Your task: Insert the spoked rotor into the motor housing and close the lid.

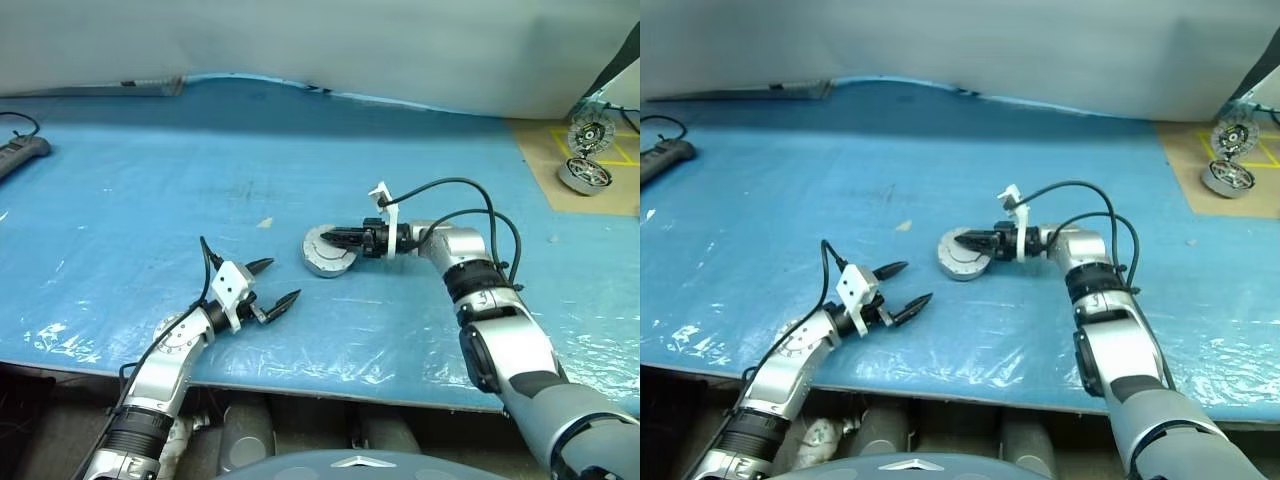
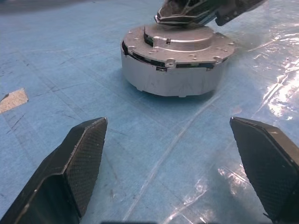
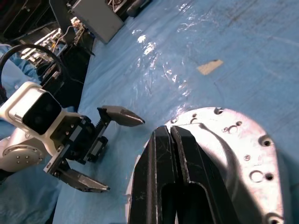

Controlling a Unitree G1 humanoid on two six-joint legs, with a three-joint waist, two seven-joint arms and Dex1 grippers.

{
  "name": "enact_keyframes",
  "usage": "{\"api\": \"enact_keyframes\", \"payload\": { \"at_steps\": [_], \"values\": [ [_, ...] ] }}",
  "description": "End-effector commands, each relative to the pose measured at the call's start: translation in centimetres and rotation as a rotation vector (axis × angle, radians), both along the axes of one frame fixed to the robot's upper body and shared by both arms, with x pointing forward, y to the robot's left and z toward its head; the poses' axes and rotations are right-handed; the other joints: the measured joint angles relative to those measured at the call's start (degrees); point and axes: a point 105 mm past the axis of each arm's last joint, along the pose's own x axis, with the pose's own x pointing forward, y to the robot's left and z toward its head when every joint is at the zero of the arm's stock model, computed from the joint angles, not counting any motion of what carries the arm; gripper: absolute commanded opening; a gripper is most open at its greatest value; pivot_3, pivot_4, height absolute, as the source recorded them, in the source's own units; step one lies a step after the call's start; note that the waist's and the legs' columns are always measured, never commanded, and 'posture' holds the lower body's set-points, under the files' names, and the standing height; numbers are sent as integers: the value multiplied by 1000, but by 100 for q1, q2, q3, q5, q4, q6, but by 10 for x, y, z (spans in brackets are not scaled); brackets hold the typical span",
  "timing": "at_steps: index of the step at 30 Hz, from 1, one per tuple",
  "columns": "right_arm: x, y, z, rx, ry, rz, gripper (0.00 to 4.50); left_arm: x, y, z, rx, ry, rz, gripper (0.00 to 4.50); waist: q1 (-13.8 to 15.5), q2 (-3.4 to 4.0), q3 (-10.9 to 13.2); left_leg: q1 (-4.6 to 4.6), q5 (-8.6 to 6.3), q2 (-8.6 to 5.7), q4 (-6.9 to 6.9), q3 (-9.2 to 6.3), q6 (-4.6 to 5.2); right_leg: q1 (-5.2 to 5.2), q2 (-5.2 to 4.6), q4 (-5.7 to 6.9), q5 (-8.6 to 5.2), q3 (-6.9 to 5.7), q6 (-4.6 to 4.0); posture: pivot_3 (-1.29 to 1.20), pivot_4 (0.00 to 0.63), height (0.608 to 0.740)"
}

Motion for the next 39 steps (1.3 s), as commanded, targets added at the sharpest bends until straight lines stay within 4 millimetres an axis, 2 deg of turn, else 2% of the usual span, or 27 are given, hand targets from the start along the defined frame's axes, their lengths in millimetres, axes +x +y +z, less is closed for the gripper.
{"api": "enact_keyframes", "payload": {
  "at_steps": [1,4,9,11,12,15,18,22,25,31,35,38,39],
  "values": [
    [-11,5,-15,-40,15,0,30,0,-3,12,-8,-48,-13,4500,-3,0,0,4,0,0,0,0,-1,3,0,0,0,0,0,0,150,740],
    [-16,5,-10,-22,-23,-20,30,0,-4,12,-8,-47,-16,4500,-2,0,0,12,-1,-1,-2,1,-1,7,0,0,-1,4,0,0,150,740],
    [-24,6,36,-43,-292,-99,30,-1,-2,13,-9,-47,-8,4500,7,3,3,8,1,-4,-7,1,-5,3,0,-8,0,7,3,0,150,740],
    [-28,5,46,-84,-380,-155,30,-2,-2,13,-10,-45,-5,4500,7,5,5,3,2,-7,-13,0,-6,-1,0,-15,0,8,5,0,150,740],
    [-28,4,47,-116,-413,-191,202,-2,-2,13,-10,-44,-4,4500,6,5,5,3,2,-13,-18,0,-7,-1,1,-21,5,8,14,0,150,740],
    [-31,3,45,-185,-453,-285,919,-3,-3,12,-13,-38,-6,4500,0,5,4,8,2,-25,-40,0,-8,4,2,-48,13,8,29,0,150,740],
    [-38,6,39,-211,-467,-298,1974,-2,-5,11,-16,-32,-17,4500,-7,5,5,6,3,-39,-62,0,-11,8,3,-83,16,8,35,0,150,740],
    [-37,13,24,-290,-505,-298,3395,0,-9,11,-15,-32,-37,4500,-29,5,5,0,1,-49,-68,-3,-13,2,0,-85,19,10,41,0,150,740],
    [-37,19,22,-290,-511,-296,4428,1,-9,12,-14,-34,-40,4500,-37,5,5,2,1,-48,-68,-5,-14,3,0,-82,20,10,42,0,150,740],
    [-36,23,10,-306,-513,-286,4472,-1,-9,13,-15,-34,-41,4500,-41,5,5,2,1,-51,-65,-5,-14,4,-2,-82,22,12,46,0,150,740],
    [-32,20,-1,-320,-514,-303,4472,-1,-9,14,-15,-35,-38,4500,-42,5,5,3,1,-51,-64,-6,-14,6,-2,-81,23,11,47,0,150,740],
    [-32,17,-7,-325,-528,-310,3882,-1,-9,14,-14,-35,-38,4500,-42,5,4,4,1,-52,-63,-6,-14,8,-3,-81,23,11,47,0,150,740],
    [-31,17,-7,-321,-528,-316,3543,-1,-9,15,-13,-35,-38,4500,-43,4,4,4,1,-51,-62,-7,-13,8,-2,-80,23,11,47,0,150,740]
  ]
}}
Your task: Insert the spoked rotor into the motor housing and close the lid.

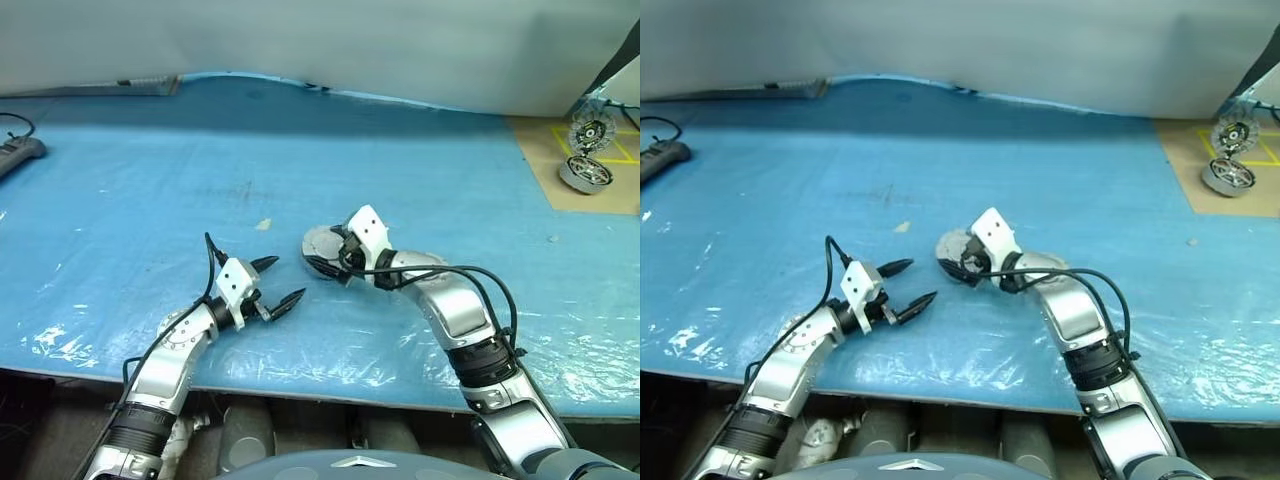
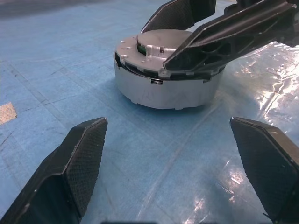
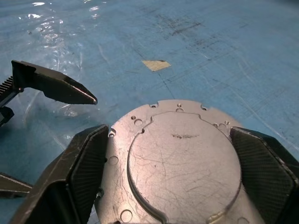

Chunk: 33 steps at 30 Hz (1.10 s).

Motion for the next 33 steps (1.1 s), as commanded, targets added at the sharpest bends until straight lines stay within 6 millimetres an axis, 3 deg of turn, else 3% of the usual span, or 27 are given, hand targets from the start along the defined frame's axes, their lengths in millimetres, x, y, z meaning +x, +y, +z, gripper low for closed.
{"api": "enact_keyframes", "payload": {
  "at_steps": [1,2,13,33],
  "values": [
    [-1,-1,-6,4,-11,-5,3206,-1,-2,10,-12,-36,-13,4500,-1,0,0,1,0,0,1,0,0,0,0,1,0,0,0,0,150,740],
    [-1,-1,-7,6,-11,-8,2983,-1,-1,10,-12,-36,-13,4500,-1,0,0,1,0,0,1,0,0,1,0,1,0,0,0,0,150,740],
    [4,-3,-12,-32,-82,-48,2988,0,1,9,-2,-34,-17,4500,-4,0,0,27,0,0,3,0,1,23,0,1,0,4,0,0,150,740],
    [8,4,-31,-179,18,-47,2988,4,4,10,-14,-49,38,4500,-14,0,-1,69,0,-4,1,2,1,54,2,-1,-11,22,-16,0,150,740]
  ]
}}
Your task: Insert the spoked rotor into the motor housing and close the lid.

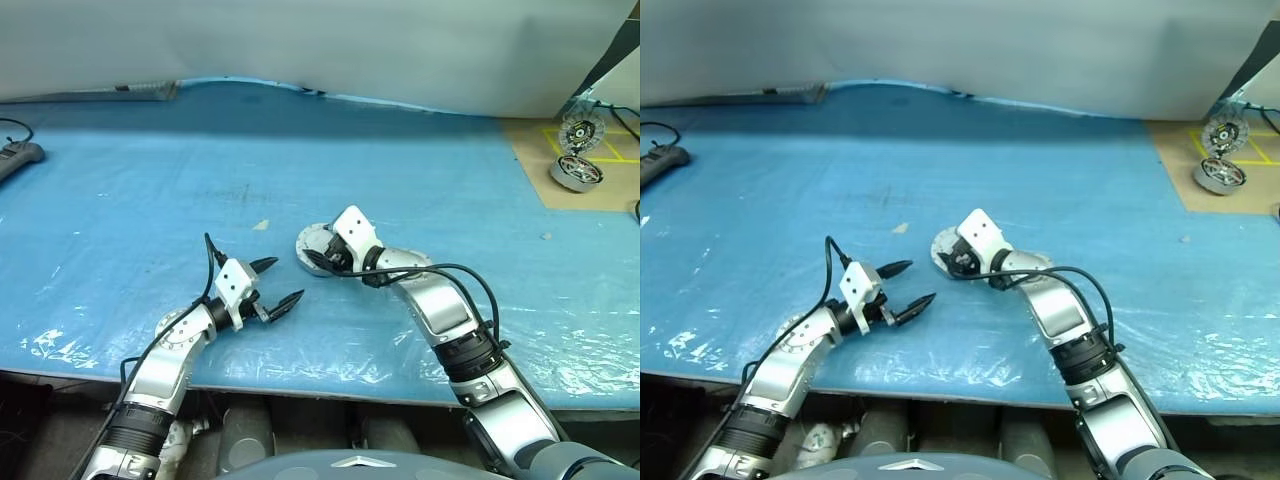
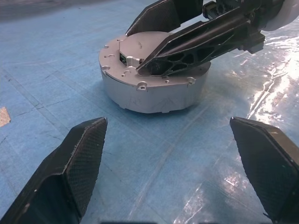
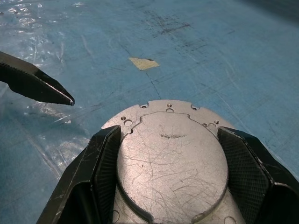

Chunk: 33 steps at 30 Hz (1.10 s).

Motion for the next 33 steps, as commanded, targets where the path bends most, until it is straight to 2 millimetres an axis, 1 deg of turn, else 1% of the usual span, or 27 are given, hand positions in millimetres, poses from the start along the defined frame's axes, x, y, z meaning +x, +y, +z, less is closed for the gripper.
{"api": "enact_keyframes", "payload": {
  "at_steps": [1,4,6,7,9,10,12,13,14,16,18,20,23,33],
  "values": [
    [-2,-9,-25,-82,72,-16,2988,11,4,13,-40,-38,93,4500,3,0,0,0,0,0,0,0,0,1,-1,0,-3,0,-4,0,150,740],
    [-2,-12,-26,-81,81,-19,2988,33,12,26,-105,-17,235,4500,4,-1,0,4,0,-2,0,0,0,7,-3,0,-4,0,-6,0,150,740],
    [-2,-14,-27,-83,83,-23,2988,44,17,36,-135,-16,297,4500,7,0,0,7,0,-2,0,0,0,9,-2,2,-4,-2,-6,0,150,740],
    [-2,-15,-27,-82,85,-26,2988,48,19,38,-138,-12,314,4500,6,0,0,7,0,-2,0,0,0,9,-2,2,-4,-1,-6,0,150,740],
    [-1,-16,-28,-86,87,-31,2988,58,19,39,-140,75,302,4500,6,-1,-1,8,0,-3,0,-1,0,11,-2,-2,-4,0,-5,0,150,740],
    [-1,-16,-29,-87,88,-32,2988,61,18,40,-159,123,294,4326,6,-2,-1,9,1,-4,1,-1,0,14,-2,-3,1,-1,5,0,150,740],
    [0,-17,-29,-89,87,-34,2988,64,18,45,-226,215,273,3910,6,-1,-2,9,1,-6,0,0,-1,14,-2,-5,6,0,13,0,150,740],
    [0,-17,-30,-90,88,-36,2988,64,18,46,-247,251,258,3624,7,-1,-2,10,1,-7,1,0,-1,14,-3,-5,6,0,12,0,150,740],
    [0,-17,-30,-91,88,-38,2988,65,17,47,-257,283,247,3178,7,-1,-2,9,1,-7,1,0,-1,14,-2,-6,5,0,11,0,150,740],
    [0,-17,-31,-91,90,-39,2988,63,11,45,-254,347,196,2545,8,-1,-1,10,1,-7,0,0,-1,14,-2,-6,0,0,3,0,150,740],
    [0,-16,-32,-91,91,-38,2988,57,2,47,-224,357,107,1788,9,-1,-1,10,1,-7,0,0,-1,14,-2,-7,-3,0,-1,0,150,740],
    [0,-15,-32,-90,93,-37,2988,51,-7,54,-235,352,19,1126,9,-1,-1,10,1,-7,0,-1,-1,16,-3,-8,-5,-1,-5,0,150,740],
    [1,-15,-33,-90,95,-38,2988,50,-13,57,-249,367,-41,58,9,-1,-1,17,0,-7,-1,-1,0,23,-4,-10,-5,-1,-5,0,150,740],
    [2,-13,-35,-91,97,-35,2988,67,-20,37,-163,359,-13,23,7,-1,-1,24,0,-6,-11,-1,0,27,-2,-23,-6,2,-4,0,150,740]
  ]
}}
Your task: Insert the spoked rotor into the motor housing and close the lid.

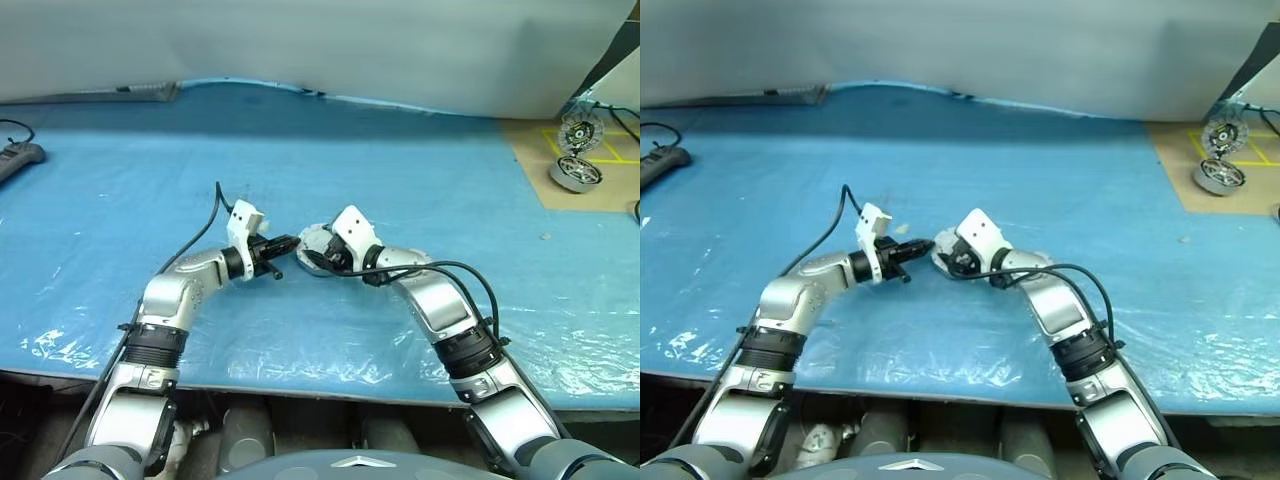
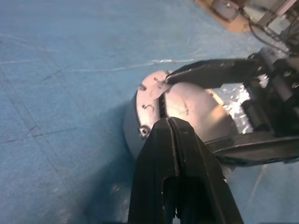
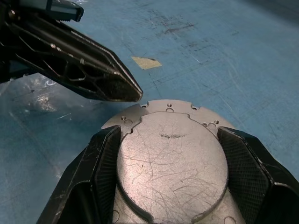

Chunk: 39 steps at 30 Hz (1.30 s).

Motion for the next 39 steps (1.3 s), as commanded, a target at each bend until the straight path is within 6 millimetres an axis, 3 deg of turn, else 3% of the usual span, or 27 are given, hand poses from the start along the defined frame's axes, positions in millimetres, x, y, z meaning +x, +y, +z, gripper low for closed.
{"api": "enact_keyframes", "payload": {
  "at_steps": [1,12,15,17,22,27,32,39],
  "values": [
    [-1,-12,-32,-78,93,-50,2988,7,-6,7,5,-51,-3,23,4,0,0,1,0,0,0,0,0,4,-1,-3,0,-2,0,0,150,740],
    [-2,-10,-29,-67,92,-28,2988,6,-19,0,3,-16,-39,23,6,0,0,5,0,-1,-11,0,1,7,-6,-8,-1,-2,1,0,150,740],
    [-3,-12,-21,-32,88,-21,3966,7,-17,-1,12,-16,-32,0,8,0,0,5,0,-1,-23,0,1,6,-9,-16,-1,-2,1,0,150,740],
    [-5,-18,-12,-24,71,-18,4446,7,-16,-1,15,-17,-31,0,34,0,0,4,0,-1,-37,0,1,7,-10,-32,-1,-4,1,0,150,740],
    [-9,-44,20,111,84,-51,4446,6,-14,-2,34,-28,-35,0,83,-1,1,-13,1,-12,-72,0,-1,9,-17,-73,23,-16,37,0,150,740],
    [-6,-70,35,329,192,-172,4446,5,-16,0,37,-39,-44,0,119,0,2,-26,1,-11,-87,-1,-2,-8,-2,-74,23,-22,37,0,150,740],
    [-3,-81,26,465,334,-283,4446,4,-19,3,28,-53,-50,0,129,1,2,-21,1,-12,-87,0,-3,-7,-4,-73,23,-21,37,0,150,740],
    [-11,-68,1,563,545,-309,4446,3,-22,5,22,-66,-54,0,148,2,3,-23,2,-13,-87,0,-4,-8,-6,-74,23,-22,36,0,150,740]
  ]
}}
